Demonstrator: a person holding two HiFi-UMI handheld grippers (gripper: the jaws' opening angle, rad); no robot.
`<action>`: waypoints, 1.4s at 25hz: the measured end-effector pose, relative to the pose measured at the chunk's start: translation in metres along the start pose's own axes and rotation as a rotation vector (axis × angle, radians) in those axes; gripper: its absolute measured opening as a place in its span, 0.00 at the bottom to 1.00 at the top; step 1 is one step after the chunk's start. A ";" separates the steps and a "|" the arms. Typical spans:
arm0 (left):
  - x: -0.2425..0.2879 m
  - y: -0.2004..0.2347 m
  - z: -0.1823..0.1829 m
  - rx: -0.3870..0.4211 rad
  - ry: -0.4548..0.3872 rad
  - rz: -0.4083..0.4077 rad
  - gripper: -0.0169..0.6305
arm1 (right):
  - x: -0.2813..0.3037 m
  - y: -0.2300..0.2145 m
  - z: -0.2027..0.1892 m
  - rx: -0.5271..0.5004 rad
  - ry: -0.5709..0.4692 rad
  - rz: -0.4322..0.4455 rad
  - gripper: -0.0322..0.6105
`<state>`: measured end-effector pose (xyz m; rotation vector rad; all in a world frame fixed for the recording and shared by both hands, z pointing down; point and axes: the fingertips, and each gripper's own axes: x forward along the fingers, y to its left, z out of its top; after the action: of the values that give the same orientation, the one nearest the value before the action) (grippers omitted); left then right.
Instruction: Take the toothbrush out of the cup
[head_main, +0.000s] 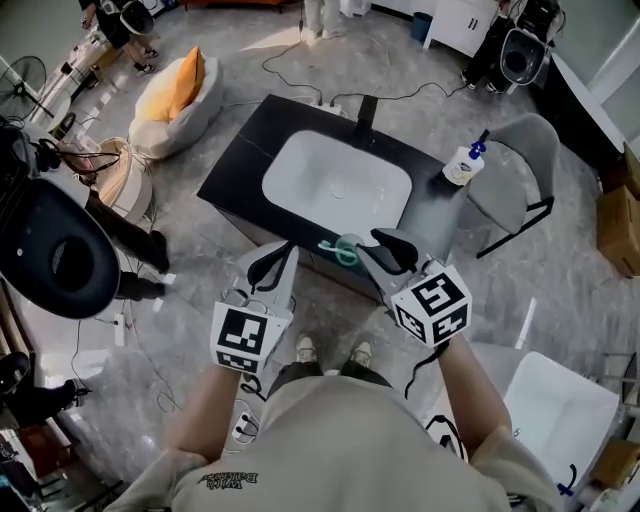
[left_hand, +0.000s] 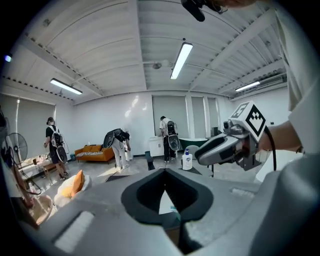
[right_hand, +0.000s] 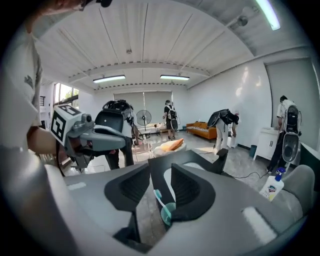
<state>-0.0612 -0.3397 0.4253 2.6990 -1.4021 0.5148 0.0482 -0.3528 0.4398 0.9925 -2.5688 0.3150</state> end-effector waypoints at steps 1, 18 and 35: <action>0.003 0.002 -0.005 -0.012 0.007 0.006 0.03 | 0.007 -0.002 -0.007 -0.011 0.024 0.005 0.26; 0.040 0.011 -0.108 -0.229 0.196 0.000 0.03 | 0.105 -0.001 -0.134 -0.030 0.398 0.174 0.27; 0.027 0.009 -0.164 -0.336 0.288 0.026 0.03 | 0.145 -0.009 -0.176 -0.212 0.499 0.081 0.14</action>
<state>-0.0977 -0.3336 0.5875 2.2455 -1.3115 0.5816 -0.0002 -0.3877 0.6603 0.6361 -2.1354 0.2643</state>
